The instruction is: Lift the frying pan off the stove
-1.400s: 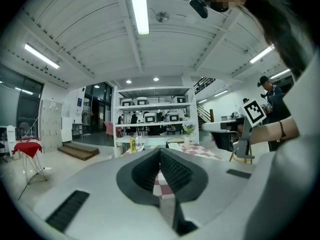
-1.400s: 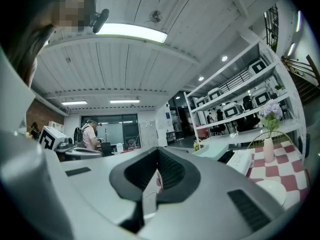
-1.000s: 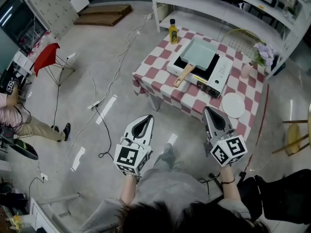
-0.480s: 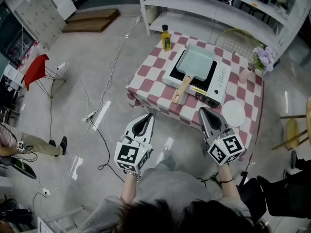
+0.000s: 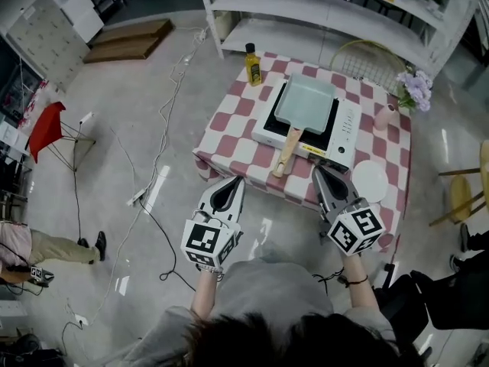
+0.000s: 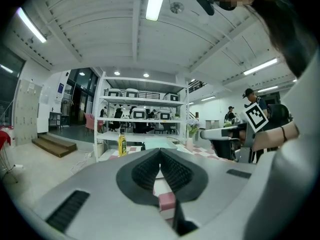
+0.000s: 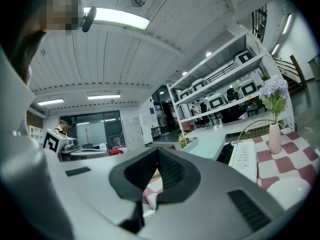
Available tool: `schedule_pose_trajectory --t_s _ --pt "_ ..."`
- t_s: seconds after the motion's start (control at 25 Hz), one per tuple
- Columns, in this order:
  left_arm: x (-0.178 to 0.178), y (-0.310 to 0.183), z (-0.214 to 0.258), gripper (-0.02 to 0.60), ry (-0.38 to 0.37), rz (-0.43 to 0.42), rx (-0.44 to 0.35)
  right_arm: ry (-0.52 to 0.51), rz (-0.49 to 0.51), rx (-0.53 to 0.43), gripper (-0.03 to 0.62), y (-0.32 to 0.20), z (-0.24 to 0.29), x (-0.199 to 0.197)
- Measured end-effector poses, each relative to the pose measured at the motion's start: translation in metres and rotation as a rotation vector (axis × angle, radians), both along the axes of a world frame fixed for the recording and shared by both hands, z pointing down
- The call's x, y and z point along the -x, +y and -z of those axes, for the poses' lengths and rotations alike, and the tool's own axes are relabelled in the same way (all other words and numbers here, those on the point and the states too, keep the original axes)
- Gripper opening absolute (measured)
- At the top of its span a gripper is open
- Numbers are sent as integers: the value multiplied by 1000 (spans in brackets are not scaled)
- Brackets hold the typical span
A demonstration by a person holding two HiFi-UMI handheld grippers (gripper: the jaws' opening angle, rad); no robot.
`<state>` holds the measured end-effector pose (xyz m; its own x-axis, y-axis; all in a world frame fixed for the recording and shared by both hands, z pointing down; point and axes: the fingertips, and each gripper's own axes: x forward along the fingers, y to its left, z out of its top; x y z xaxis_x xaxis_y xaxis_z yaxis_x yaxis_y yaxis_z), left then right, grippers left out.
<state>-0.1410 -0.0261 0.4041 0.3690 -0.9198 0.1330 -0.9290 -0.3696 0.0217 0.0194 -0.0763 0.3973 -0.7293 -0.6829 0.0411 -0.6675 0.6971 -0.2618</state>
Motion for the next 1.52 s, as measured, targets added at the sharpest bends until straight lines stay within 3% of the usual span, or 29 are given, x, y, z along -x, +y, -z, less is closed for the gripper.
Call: schedule_pose_trajectory --t_s 0.6,1.0,1.2,1.52 --pt "-14 -33 -11 26 21 -86 60 -111 -70 85 21 -37 -3 8" --pt "-21 -66 -22 26 49 -82 121 -76 -29 150 21 -64 -23 12" --pt "-15 -87 -32 26 71 -21 181 -96 5 217 21 -75 -35 12" --pt "-30 -117 -36 26 82 -63 238 -152 50 290 21 -100 -43 12"
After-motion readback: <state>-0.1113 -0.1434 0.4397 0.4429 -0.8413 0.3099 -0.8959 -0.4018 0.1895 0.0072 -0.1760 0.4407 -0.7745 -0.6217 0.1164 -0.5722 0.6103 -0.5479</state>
